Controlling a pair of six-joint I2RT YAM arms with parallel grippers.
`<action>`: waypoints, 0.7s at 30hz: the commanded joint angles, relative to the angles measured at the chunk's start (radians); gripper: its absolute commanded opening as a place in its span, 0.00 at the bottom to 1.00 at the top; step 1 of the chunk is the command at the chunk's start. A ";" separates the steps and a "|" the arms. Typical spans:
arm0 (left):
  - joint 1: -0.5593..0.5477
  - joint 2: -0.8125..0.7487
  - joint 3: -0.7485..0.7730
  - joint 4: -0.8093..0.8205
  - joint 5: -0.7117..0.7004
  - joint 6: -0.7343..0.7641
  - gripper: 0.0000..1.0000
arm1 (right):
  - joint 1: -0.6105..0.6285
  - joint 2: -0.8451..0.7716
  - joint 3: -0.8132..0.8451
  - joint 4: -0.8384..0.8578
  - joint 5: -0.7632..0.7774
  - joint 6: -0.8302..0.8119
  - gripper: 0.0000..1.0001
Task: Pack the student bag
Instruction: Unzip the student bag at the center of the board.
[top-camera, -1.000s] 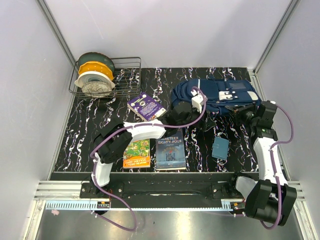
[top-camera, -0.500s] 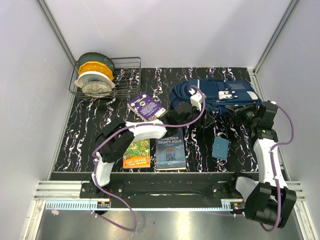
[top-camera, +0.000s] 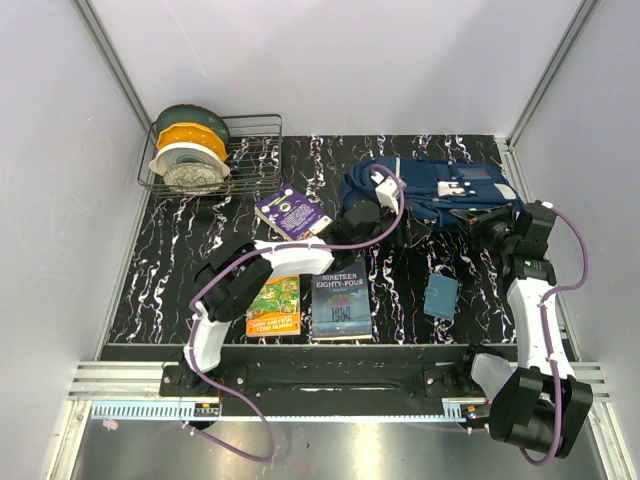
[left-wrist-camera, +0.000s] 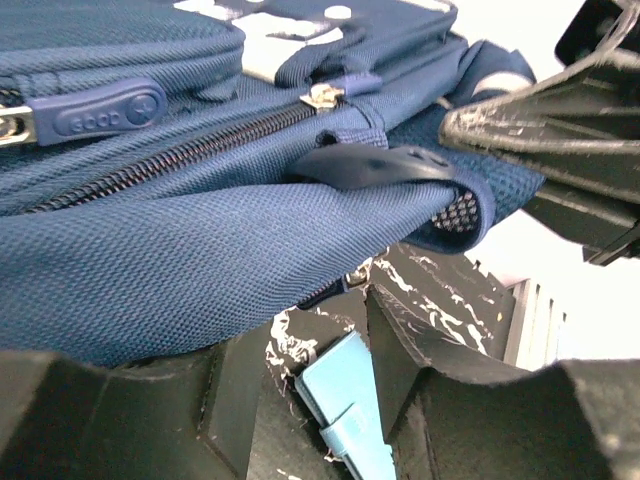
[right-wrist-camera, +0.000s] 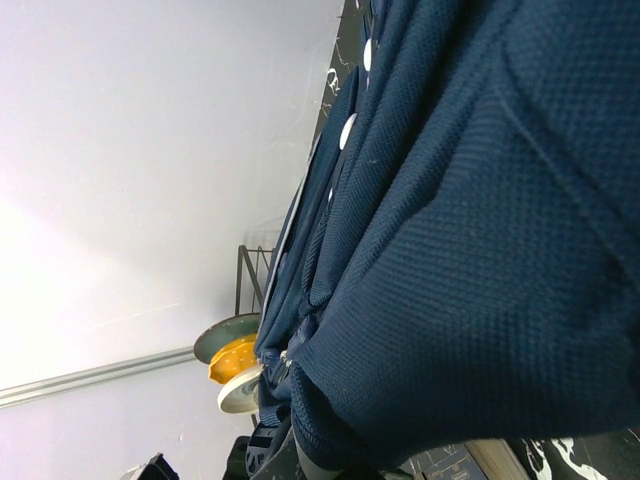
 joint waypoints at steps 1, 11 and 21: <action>0.032 0.007 0.043 0.144 -0.008 -0.041 0.53 | 0.015 -0.047 0.040 0.088 -0.113 0.034 0.00; 0.032 0.021 0.062 0.130 -0.019 -0.036 0.42 | 0.016 -0.045 0.042 0.097 -0.119 0.040 0.00; 0.034 0.015 0.062 0.141 -0.036 -0.048 0.47 | 0.018 -0.042 0.042 0.100 -0.128 0.041 0.00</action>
